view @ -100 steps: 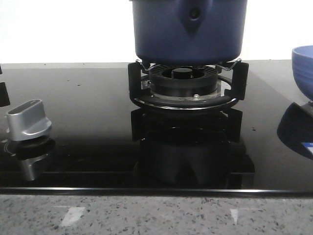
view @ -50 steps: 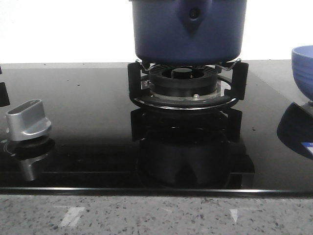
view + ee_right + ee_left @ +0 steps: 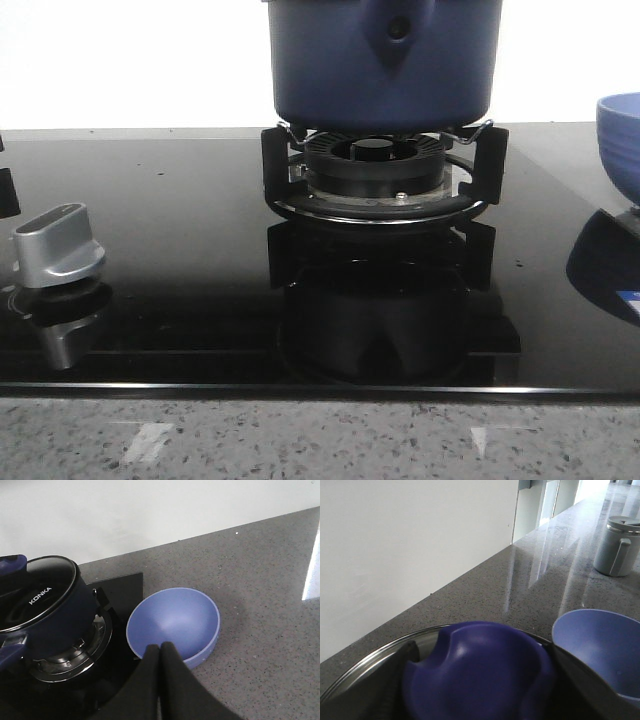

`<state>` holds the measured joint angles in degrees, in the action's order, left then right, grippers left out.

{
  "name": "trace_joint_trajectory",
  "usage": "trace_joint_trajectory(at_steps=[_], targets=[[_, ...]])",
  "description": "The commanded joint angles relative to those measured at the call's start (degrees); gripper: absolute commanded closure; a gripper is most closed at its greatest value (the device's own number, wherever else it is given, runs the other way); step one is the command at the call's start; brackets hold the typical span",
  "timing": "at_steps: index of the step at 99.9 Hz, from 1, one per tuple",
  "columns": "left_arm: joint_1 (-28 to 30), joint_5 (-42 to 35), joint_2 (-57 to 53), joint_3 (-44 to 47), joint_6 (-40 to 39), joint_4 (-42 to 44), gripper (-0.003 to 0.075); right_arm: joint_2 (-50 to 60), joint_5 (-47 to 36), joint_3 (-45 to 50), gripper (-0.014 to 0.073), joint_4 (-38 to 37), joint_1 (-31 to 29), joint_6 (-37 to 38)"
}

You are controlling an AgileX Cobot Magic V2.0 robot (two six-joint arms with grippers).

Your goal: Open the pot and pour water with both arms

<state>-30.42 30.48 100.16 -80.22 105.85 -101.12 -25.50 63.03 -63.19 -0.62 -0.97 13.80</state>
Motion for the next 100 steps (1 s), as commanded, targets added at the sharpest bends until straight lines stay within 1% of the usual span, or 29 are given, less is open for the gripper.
trace_joint_trajectory(at_steps=[1,13,25,32,48,70,90,95,100], targets=[[-0.3,2.2,-2.9,-2.0,0.5,-4.8,0.0402,-0.6,-4.0,-0.9,0.0663,-0.3,0.2,-0.7],[-0.3,2.2,-2.9,-2.0,0.6,-4.8,0.0394,-0.6,-4.0,-0.9,0.0663,-0.3,0.2,-0.7],[-0.3,3.0,-2.9,-2.0,0.6,-4.8,0.0309,-0.6,-4.0,-0.9,0.0663,-0.3,0.2,-0.7],[-0.3,3.2,-2.9,-2.0,0.6,-4.8,0.0274,-0.6,-4.0,-0.9,0.0663,-0.3,0.2,-0.7],[-0.3,4.7,-3.4,-2.3,0.6,-5.0,0.0241,-0.6,-4.0,-0.9,0.0663,-0.3,0.2,-0.7],[-0.3,4.7,-5.9,-4.6,0.6,-5.6,0.0186,-0.6,-4.0,-0.9,0.0663,-0.3,0.2,-0.7],[0.9,4.2,-11.4,-5.0,0.0,-4.5,0.0189,-0.6,-4.0,-0.9,0.0663,-1.0,0.2,-0.8],[1.6,4.2,-13.5,-4.8,-1.4,-2.8,0.0212,-0.6,-4.0,-0.9,0.0663,-1.7,0.2,-0.9],[2.4,3.4,-15.8,-4.4,-4.3,-0.1,0.0279,-0.6,-4.0,-0.9,0.0663,-1.8,0.2,-2.1]])
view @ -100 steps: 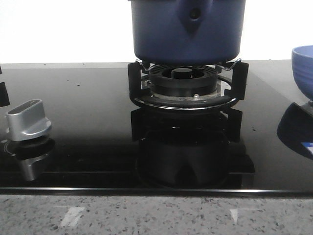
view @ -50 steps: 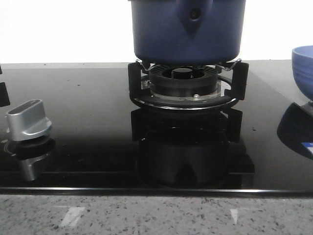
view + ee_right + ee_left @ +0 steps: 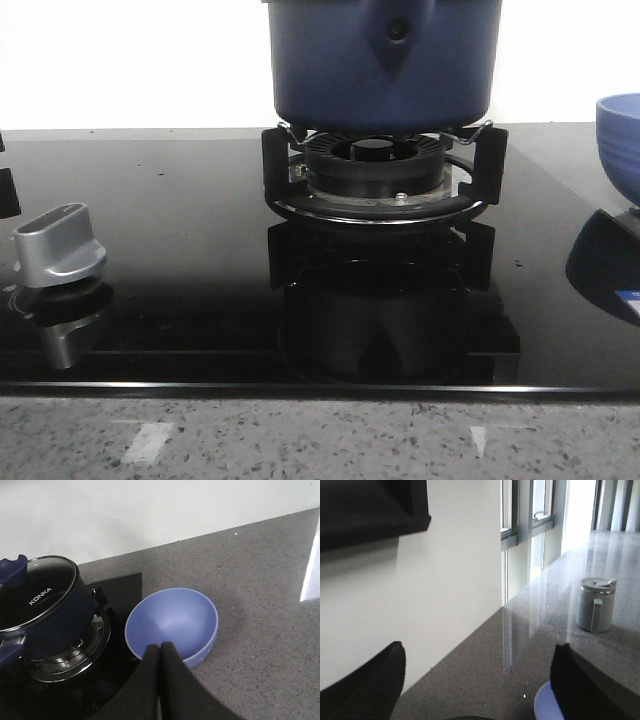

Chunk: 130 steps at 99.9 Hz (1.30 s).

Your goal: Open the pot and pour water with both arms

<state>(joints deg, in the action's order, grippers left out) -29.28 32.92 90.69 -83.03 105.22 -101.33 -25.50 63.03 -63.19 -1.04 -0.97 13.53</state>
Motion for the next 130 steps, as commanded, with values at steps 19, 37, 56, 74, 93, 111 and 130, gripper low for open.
trace_joint_trajectory(at_steps=[19,37,56,74,93,111,130], targets=[[2.5,-14.4,-21.2,8.8,-12.5,6.1,0.0591,1.4,-7.3,0.9,0.0663,-1.3,0.2,-6.7],[2.5,-24.8,-40.0,27.7,-12.5,10.3,0.0711,9.9,-17.9,10.3,0.0663,-1.2,0.2,-6.8],[2.5,-27.9,-59.7,45.2,-12.5,11.5,0.074,18.6,-26.2,22.5,0.0663,0.5,0.2,-6.8],[2.5,-35.0,-74.8,54.3,-12.5,9.9,0.074,21.6,-31.1,28.2,0.0663,1.0,0.2,-6.8],[2.5,-38.4,-84.6,59.1,-12.5,9.5,0.074,21.6,-30.3,28.6,0.0663,1.0,0.2,-6.8],[2.5,-38.4,-85.5,60.8,-12.5,5.3,0.074,21.6,-30.3,28.6,0.0663,1.0,0.2,-6.8],[2.5,-38.3,-85.5,62.2,-12.5,5.1,0.074,21.6,-30.3,28.6,0.0663,1.0,0.2,-6.8]])
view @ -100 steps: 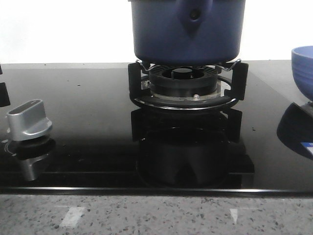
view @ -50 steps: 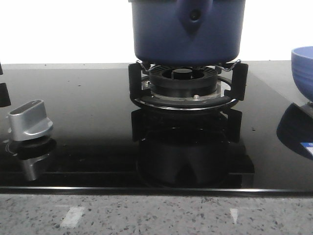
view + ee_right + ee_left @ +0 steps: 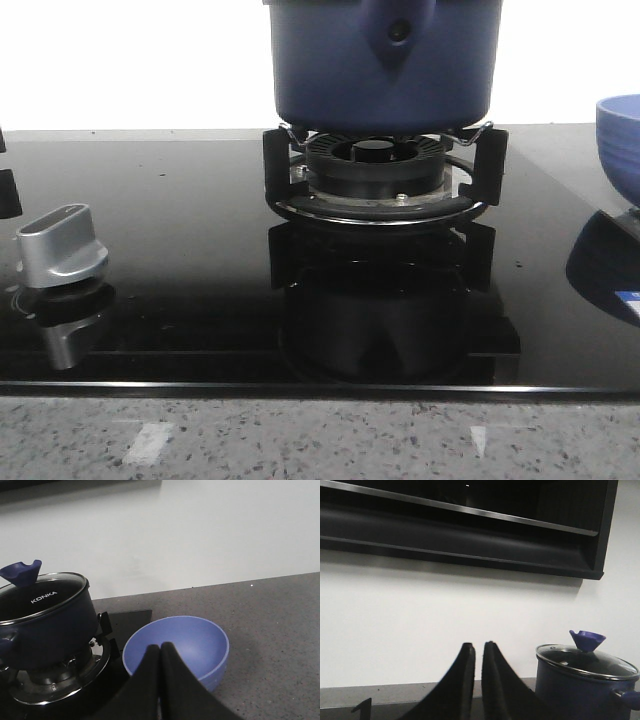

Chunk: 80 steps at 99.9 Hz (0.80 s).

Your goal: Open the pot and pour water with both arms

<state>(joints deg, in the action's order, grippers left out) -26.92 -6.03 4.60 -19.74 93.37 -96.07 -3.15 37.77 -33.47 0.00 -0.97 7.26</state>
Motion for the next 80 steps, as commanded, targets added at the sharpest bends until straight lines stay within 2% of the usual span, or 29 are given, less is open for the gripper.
trace_joint_trajectory(at_steps=[1,52,69,74,77,80], targets=[[0.1,0.7,0.6,-1.1,-0.7,-0.2,0.074,-0.7,-5.0,-1.1,0.0663,0.0,0.2,-0.5],[0.1,0.7,0.6,-1.1,-0.7,-0.2,0.074,-0.7,-5.0,-1.1,0.0663,0.0,0.2,-0.5],[0.7,-2.3,0.6,0.2,-0.7,1.5,0.074,-0.7,-5.0,-1.1,0.0663,0.0,0.2,-0.5],[1.3,-0.8,0.6,1.5,-3.8,8.2,0.074,-0.7,-5.0,-1.1,0.0663,0.0,0.2,-0.5],[1.8,0.8,0.6,2.1,-8.8,15.6,0.074,-0.7,-5.0,-1.1,0.0663,0.0,0.2,-0.5],[2.5,1.9,0.6,2.8,-18.4,26.8,0.074,-0.7,-5.0,-1.1,0.0663,0.0,0.2,-0.5]])
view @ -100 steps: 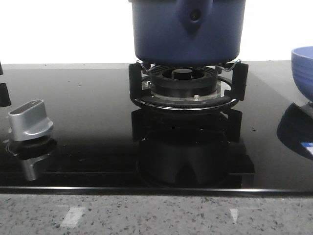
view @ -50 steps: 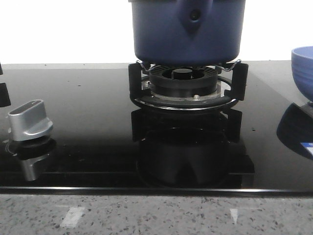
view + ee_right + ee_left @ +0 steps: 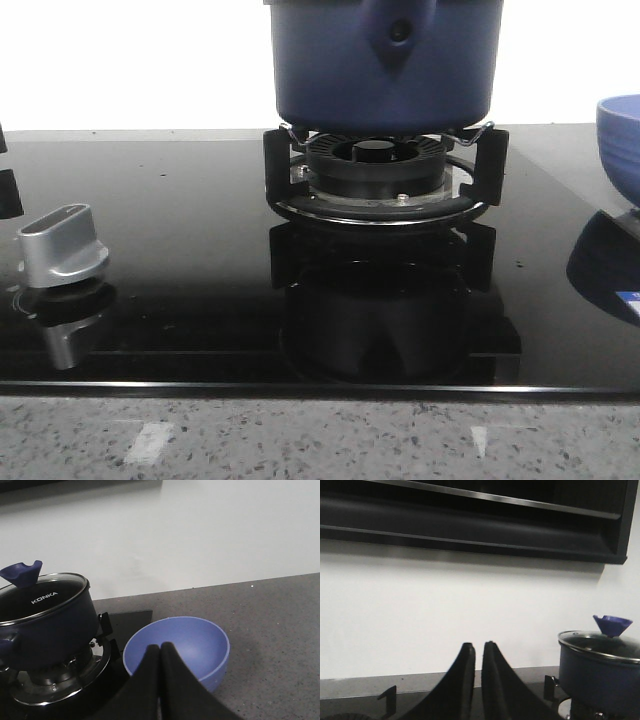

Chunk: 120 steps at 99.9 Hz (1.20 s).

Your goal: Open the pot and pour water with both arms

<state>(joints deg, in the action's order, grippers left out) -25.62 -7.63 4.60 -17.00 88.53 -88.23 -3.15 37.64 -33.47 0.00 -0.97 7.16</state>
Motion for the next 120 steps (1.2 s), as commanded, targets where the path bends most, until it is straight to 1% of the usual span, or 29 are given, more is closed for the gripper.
trace_joint_trajectory(at_steps=[1,2,4,5,6,7,8,9,10,11,12,13,14,15,16,17,19,22,34,49,58,63,66,75,90,120], targets=[[1.3,4.0,0.6,0.4,-16.0,21.4,0.074,-0.7,-4.9,-1.1,0.0663,0.0,0.2,-0.4],[1.6,4.1,0.6,0.6,-21.1,26.4,0.074,-0.7,-4.9,-1.1,0.0663,0.0,0.2,-0.4],[1.8,4.6,0.6,1.2,-26.7,31.6,0.074,-0.7,-4.9,-1.1,0.0663,0.0,0.2,-0.4],[2.0,4.9,0.6,1.4,-32.5,37.1,0.074,-0.7,-4.9,-1.1,0.0663,0.0,0.2,-0.4],[2.2,5.1,0.6,1.8,-35.5,40.0,0.074,-0.7,-4.9,-1.1,0.0663,0.0,0.2,-0.4],[2.4,5.3,0.6,2.0,-41.8,46.0,0.074,-0.7,-4.9,-1.1,0.0663,0.0,0.2,-0.4],[2.5,5.8,0.6,2.4,-44.9,49.0,0.074,-0.7,-4.9,-1.1,0.0663,0.0,0.2,-0.4],[2.7,6.0,0.6,2.6,-51.3,52.0,0.074,-0.7,-4.9,-1.1,0.0663,0.0,0.2,-0.4],[2.9,6.5,0.6,2.8,-54.5,57.8,0.074,-0.7,-4.9,-1.1,0.0663,0.0,0.2,-0.4],[3.0,6.8,0.6,3.3,-57.6,60.7,0.074,-0.7,-4.9,-1.1,0.0663,0.0,0.2,-0.4],[3.2,7.3,0.6,3.5,-63.6,66.0,0.074,-0.7,-4.9,-1.1,0.0663,0.0,0.2,-0.4],[3.3,7.6,0.6,4.0,-66.5,68.4,0.074,-0.7,-4.9,-1.1,0.0663,0.0,0.2,-0.4],[3.6,7.6,0.6,4.2,-71.9,72.9,0.074,-0.7,-4.9,-1.1,0.0663,0.0,0.2,-0.4],[3.7,8.4,0.6,4.7,-74.4,74.9,0.074,-0.7,-4.9,-1.1,0.0663,0.0,0.2,-0.4],[4.0,8.6,0.6,5.0,-78.8,76.8,0.074,-0.7,-4.9,-1.1,0.0663,0.0,0.2,-0.4],[4.2,9.0,0.6,5.3,-80.8,79.8,0.074,-0.7,-4.9,-1.1,0.0663,0.0,0.2,-0.4],[4.6,9.5,0.6,6.2,-85.6,82.9,0.074,-0.7,-4.9,-1.1,0.0663,0.0,0.2,-0.4],[5.4,10.0,0.6,7.8,-89.2,84.6,0.074,-0.7,-4.9,-1.1,0.0663,0.0,0.2,-0.4],[9.2,10.5,0.6,12.8,-90.0,84.5,0.074,-0.7,-4.9,-1.1,0.0663,0.0,0.2,-0.4],[14.3,11.5,0.6,15.6,-90.0,85.7,0.074,-0.7,-4.9,-1.1,0.0663,0.0,0.2,-0.4],[16.1,11.3,0.6,17.8,-90.0,85.7,0.074,-0.7,-4.9,-1.1,0.0663,0.0,0.2,-0.4],[17.2,11.3,0.6,18.9,-90.0,88.2,0.074,-0.7,-4.9,-1.1,0.0663,0.0,0.2,-0.4],[17.6,13.1,0.6,18.9,-90.0,89.4,0.074,-0.7,-4.9,-1.1,0.0663,0.0,0.2,-0.4],[18.7,15.4,0.6,18.8,-90.0,92.0,0.074,-0.7,-4.9,-1.1,0.0663,0.0,0.2,-0.4],[19.9,20.8,0.6,18.8,-90.0,92.0,0.074,-0.7,-4.9,-1.1,0.0663,0.0,0.2,-0.4],[20.0,20.7,0.6,18.8,-90.0,91.7,0.074,-0.7,-4.9,-1.1,0.0663,0.0,0.2,-0.4]])
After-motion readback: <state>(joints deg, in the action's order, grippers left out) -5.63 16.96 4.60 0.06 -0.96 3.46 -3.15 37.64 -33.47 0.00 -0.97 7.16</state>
